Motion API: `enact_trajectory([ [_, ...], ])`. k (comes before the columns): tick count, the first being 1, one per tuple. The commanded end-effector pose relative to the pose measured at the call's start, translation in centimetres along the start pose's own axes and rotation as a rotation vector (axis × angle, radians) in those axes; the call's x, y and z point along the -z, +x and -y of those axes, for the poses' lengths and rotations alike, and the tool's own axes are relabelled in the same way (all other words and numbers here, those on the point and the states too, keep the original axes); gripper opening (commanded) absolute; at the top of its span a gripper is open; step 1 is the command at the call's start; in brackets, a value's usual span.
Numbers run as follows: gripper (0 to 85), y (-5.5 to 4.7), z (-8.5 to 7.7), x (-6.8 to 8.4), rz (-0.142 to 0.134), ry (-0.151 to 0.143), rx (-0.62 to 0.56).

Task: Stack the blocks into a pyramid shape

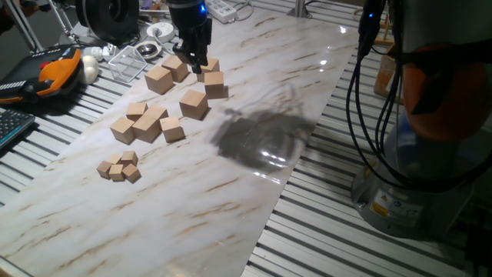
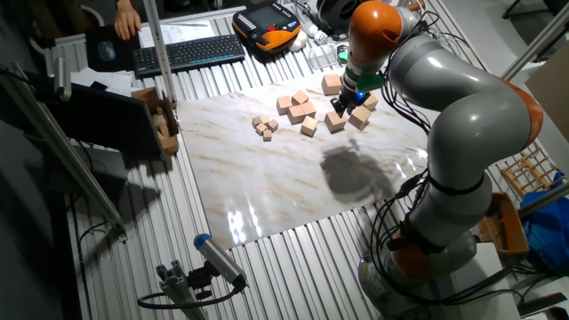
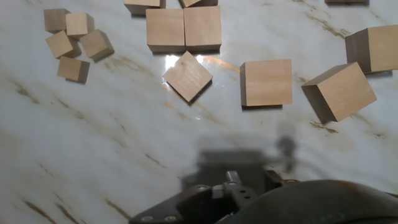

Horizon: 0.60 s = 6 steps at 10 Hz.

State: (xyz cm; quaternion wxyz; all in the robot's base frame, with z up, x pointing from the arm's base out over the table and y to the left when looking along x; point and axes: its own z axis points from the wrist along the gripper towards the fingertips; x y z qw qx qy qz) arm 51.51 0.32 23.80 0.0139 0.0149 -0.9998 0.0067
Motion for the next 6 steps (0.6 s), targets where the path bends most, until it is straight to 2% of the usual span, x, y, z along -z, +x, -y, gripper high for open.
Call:
enact_trajectory([
  [1, 0.0, 0.00, 0.01, 0.01, -0.001, 0.000, -0.003],
  [6, 0.0, 0.06, -0.18, -0.25, -0.005, -0.008, -0.006],
])
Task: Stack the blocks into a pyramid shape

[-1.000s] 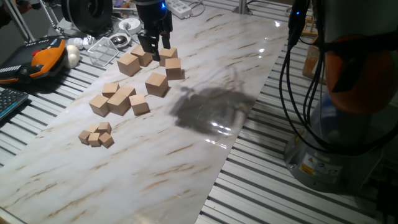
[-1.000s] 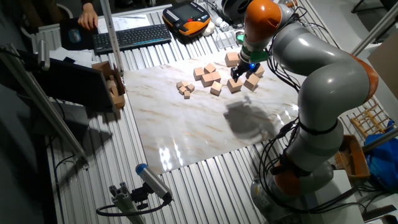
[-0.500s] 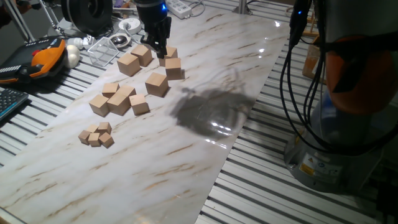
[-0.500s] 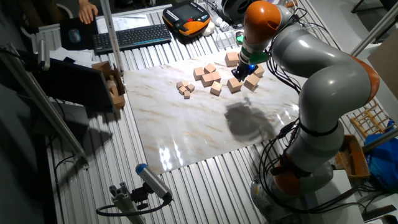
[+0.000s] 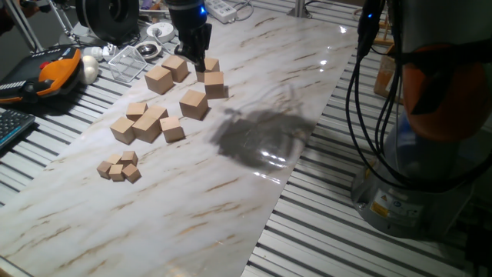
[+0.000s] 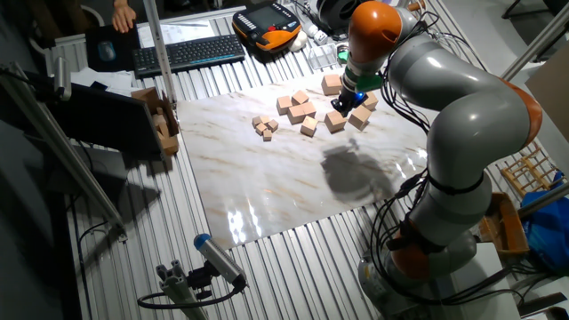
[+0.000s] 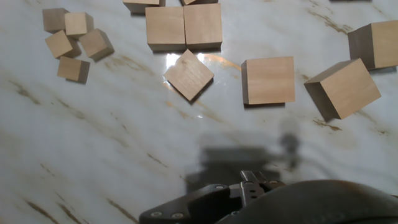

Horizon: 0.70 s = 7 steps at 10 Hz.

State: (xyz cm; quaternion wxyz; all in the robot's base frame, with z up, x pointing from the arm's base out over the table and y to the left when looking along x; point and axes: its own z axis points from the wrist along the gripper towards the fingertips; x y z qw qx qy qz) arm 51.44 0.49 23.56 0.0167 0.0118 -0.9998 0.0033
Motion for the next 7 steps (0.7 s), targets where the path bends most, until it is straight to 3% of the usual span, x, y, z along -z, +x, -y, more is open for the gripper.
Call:
enact_trajectory([
  [1, 0.0, -0.01, 0.01, 0.01, 0.000, 0.001, 0.000],
  [7, 0.0, -0.01, -0.06, -0.10, -0.005, -0.001, 0.000],
])
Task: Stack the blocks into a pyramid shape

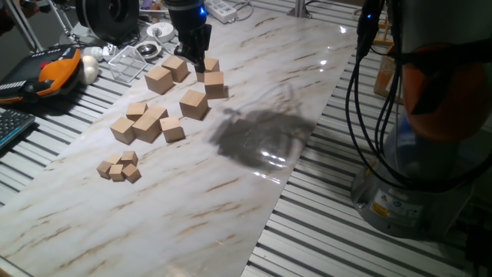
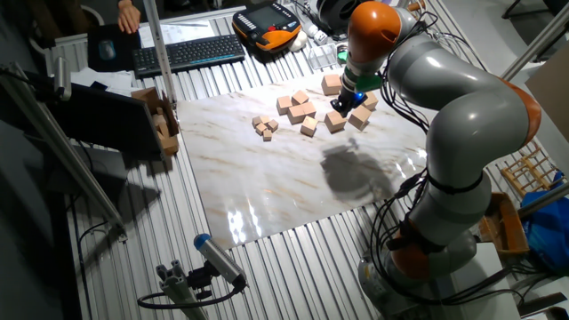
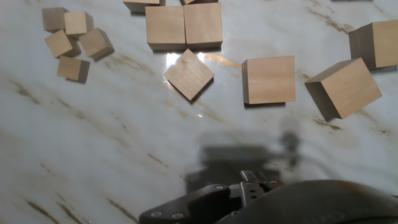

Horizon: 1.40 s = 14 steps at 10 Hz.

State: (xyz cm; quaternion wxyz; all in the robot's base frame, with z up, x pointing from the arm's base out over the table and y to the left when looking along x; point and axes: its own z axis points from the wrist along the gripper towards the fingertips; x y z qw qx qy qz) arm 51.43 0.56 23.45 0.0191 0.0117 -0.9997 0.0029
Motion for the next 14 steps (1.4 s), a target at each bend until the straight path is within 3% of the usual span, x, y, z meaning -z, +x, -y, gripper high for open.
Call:
enact_trajectory([
  [1, 0.0, -0.04, -0.03, 0.00, 0.000, -0.002, -0.001],
  [9, 0.0, -0.11, -0.06, 0.09, -0.012, -0.014, 0.002],
  [10, 0.0, -0.10, -0.01, 0.07, -0.009, -0.014, 0.001],
  [12, 0.0, -0.30, 0.07, -0.29, 0.025, 0.000, -0.003],
  [14, 0.0, -0.27, 0.08, -0.37, 0.033, -0.001, -0.006],
])
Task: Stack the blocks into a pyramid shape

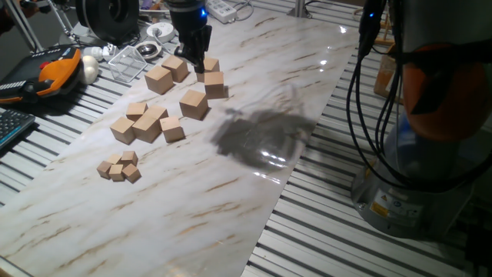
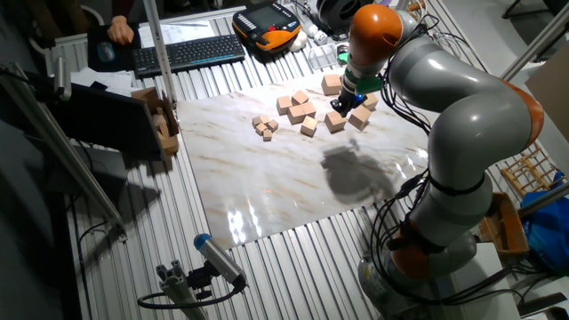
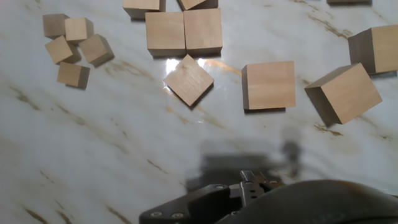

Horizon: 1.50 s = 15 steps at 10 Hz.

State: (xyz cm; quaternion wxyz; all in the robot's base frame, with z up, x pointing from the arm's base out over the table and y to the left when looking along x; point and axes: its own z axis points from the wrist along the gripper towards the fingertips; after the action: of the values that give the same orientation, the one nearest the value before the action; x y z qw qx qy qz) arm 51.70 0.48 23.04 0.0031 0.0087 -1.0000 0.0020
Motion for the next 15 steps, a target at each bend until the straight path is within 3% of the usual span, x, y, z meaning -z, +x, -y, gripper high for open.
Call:
enact_trajectory([
  [1, 0.0, -0.1, 0.0, -0.2, -0.001, -0.006, 0.000],
  [3, 0.0, -0.2, 0.5, -0.9, 0.002, -0.007, -0.006],
  [5, 0.0, -0.4, 2.0, -1.3, 0.001, -0.021, -0.003],
  [8, 0.0, -0.7, 4.0, -1.5, -0.009, -0.016, -0.029],
  [12, 0.0, 0.3, 5.7, -3.1, 0.004, 0.010, -0.072],
  [14, 0.0, 1.0, 6.5, -3.9, -0.005, 0.030, -0.082],
  [15, 0.0, 1.3, 6.8, -4.2, -0.013, 0.009, -0.094],
])
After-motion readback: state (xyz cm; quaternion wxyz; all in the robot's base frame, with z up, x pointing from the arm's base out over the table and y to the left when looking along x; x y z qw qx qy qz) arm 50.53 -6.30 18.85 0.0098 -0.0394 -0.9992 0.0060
